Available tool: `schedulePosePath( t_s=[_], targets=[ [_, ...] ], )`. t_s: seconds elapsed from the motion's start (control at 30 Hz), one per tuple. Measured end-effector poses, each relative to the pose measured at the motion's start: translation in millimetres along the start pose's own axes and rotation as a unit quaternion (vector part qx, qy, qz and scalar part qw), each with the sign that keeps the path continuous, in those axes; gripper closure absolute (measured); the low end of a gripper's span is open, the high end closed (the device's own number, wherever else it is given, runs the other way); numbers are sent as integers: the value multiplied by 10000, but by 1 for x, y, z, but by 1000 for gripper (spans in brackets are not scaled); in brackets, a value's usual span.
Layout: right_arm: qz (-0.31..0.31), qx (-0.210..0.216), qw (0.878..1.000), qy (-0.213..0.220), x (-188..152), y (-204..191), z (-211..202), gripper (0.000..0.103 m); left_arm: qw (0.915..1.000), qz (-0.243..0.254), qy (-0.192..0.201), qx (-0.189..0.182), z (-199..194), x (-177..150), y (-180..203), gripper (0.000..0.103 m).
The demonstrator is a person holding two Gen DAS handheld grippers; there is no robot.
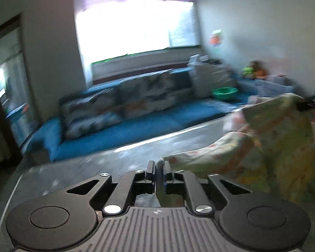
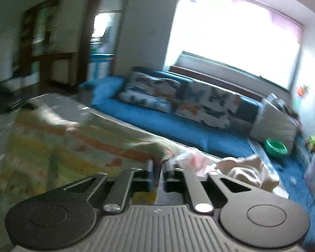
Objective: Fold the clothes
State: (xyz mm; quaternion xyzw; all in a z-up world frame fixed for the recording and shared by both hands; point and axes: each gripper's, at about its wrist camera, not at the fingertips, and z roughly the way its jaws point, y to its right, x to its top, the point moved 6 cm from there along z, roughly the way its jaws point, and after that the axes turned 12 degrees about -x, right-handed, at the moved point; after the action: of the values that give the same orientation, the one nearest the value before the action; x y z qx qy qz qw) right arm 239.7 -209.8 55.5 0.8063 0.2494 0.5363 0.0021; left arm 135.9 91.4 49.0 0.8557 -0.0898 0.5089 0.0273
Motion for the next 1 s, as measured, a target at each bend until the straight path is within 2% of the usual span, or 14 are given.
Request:
schedulePosePath(
  t_s=[0.03, 0.1, 0.2, 0.23, 0.37, 0.43, 0.53, 0.6, 0.67, 0.8, 0.9, 1.0],
  targets=[
    [74, -156, 9998, -83, -3, -1, 15, 84, 9997, -1, -129, 184, 13, -6, -9, 83],
    [288, -137, 9988, -383, -13, -5, 40, 82, 9980, -140, -409, 460, 37, -19, -23, 81],
    [230, -41, 9977, -638, -31, -15, 50, 82, 9941, -365, -821, 604, 57, -40, -38, 80],
    [122, 89, 9971, -739, -40, -21, 48, 80, 9938, -436, -864, 543, 57, -44, -40, 80],
    [-201, 641, 9930, -973, -60, -48, 28, 78, 9954, -474, -827, 76, 36, -54, -26, 77],
    [-265, 886, 9907, -1001, -66, -60, 14, 78, 9950, -493, -797, -350, 18, -60, -11, 69],
    [-344, 1291, 9865, -945, -71, -82, -15, 68, 9933, -277, -777, -805, -9, -72, 20, 63],
    [-460, 1492, 9837, -896, -74, -92, -33, 68, 9914, -63, -724, -1087, -27, -79, 44, 63],
    [-611, 1667, 9802, -881, -77, -102, -51, 68, 9876, -32, -614, -1446, -48, -81, 66, 58],
    [-818, 1907, 9734, -969, -88, -114, -79, 65, 9726, 139, -559, -2252, -77, -96, 118, 50],
    [-1061, 1957, 9697, -1006, -100, -125, -90, 64, 9642, 440, -612, -2543, -89, -111, 150, 47],
    [-1400, 1909, 9669, -950, -114, -137, -96, 63, 9619, 721, -695, -2546, -91, -126, 171, 46]
  ],
)
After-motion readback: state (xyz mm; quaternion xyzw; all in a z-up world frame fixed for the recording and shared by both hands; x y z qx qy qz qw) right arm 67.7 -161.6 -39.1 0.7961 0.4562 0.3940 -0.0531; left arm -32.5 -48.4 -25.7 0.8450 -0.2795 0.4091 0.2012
